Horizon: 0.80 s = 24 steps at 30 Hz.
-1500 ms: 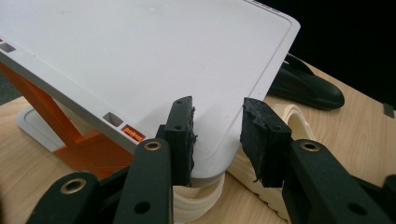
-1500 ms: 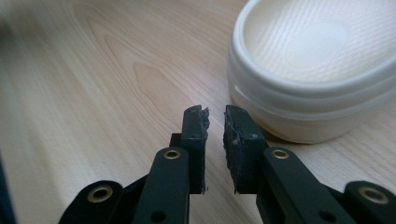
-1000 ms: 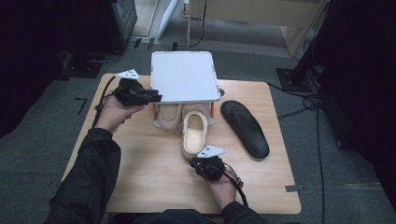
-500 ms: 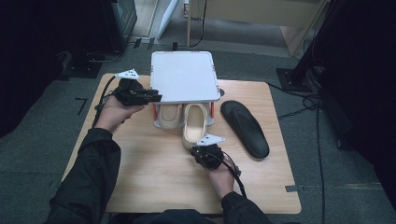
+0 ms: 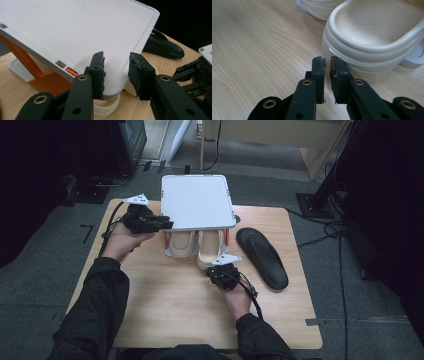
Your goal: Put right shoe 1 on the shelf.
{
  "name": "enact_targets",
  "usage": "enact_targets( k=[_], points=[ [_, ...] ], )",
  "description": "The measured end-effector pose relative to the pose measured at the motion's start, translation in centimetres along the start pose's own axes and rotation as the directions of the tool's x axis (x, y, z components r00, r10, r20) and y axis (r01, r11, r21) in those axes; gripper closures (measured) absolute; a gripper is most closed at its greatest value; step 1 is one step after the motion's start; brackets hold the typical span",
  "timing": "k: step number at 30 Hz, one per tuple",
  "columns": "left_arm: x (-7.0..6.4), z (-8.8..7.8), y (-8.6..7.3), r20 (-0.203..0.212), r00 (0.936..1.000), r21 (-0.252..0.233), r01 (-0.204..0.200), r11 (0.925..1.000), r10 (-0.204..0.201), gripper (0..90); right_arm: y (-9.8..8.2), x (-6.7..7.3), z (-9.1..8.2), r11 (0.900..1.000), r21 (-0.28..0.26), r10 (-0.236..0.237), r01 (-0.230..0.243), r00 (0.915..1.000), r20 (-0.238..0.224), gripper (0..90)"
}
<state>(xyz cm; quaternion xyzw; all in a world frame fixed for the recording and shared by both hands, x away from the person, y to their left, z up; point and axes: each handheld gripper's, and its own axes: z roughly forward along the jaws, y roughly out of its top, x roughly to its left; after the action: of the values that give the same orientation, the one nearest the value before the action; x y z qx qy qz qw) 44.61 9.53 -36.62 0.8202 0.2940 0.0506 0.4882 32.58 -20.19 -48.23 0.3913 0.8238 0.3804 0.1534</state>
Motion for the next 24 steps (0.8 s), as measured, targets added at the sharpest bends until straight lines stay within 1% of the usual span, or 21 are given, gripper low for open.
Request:
enact_targets(
  k=[2,6,8,10,11,13,15,18,21,24],
  points=[
    [0.0,0.0,0.0,-0.001,1.0000,-0.001,0.000,1.0000,0.000,65.6,0.2,-0.1,0.1,1.000,-0.003,0.003,-0.003,1.0000,-0.001,81.7],
    [0.0,0.0,0.0,-0.002,1.0000,-0.003,-0.001,1.0000,0.001,65.6,0.4,0.0,0.1,0.999,-0.017,0.027,-0.027,0.9996,-0.011,76.5],
    [0.0,0.0,0.0,-0.001,1.0000,-0.001,-0.001,1.0000,0.001,65.7,0.6,0.2,-0.3,0.998,-0.050,0.036,-0.037,0.9992,-0.017,74.4],
    [0.0,0.0,0.0,-0.002,1.0000,-0.002,-0.001,1.0000,0.001,65.8,1.2,0.2,-0.9,0.993,-0.097,0.060,-0.063,0.9974,-0.039,72.6],
    [0.0,0.1,0.0,-0.002,1.0000,-0.003,-0.001,1.0000,0.001,65.8,1.5,0.2,-1.2,0.991,-0.114,0.067,-0.072,0.9969,-0.042,70.5],
    [0.0,0.1,0.0,-0.003,1.0000,-0.003,0.000,1.0000,0.000,65.8,2.3,0.3,-1.1,0.989,-0.126,0.069,-0.072,0.9972,-0.026,65.9],
    [0.0,0.1,0.0,-0.004,1.0000,-0.002,-0.002,1.0000,0.002,65.8,2.7,0.2,-0.5,0.988,-0.126,0.085,-0.087,0.9962,-0.021,63.6],
    [0.0,0.1,0.0,-0.001,1.0000,-0.004,0.000,1.0000,0.000,65.9,3.2,0.3,1.0,0.987,-0.125,0.101,-0.100,0.9949,0.000,59.8],
    [0.0,0.0,0.0,0.002,1.0000,-0.004,0.002,1.0000,-0.002,65.9,3.5,0.6,2.6,0.988,-0.115,0.109,-0.104,0.9934,0.036,56.8],
    [0.1,0.0,-0.1,0.004,1.0000,-0.004,0.002,1.0000,-0.002,65.9,3.6,0.9,3.8,0.993,-0.087,0.085,-0.078,0.9925,0.088,56.8]
  ],
)
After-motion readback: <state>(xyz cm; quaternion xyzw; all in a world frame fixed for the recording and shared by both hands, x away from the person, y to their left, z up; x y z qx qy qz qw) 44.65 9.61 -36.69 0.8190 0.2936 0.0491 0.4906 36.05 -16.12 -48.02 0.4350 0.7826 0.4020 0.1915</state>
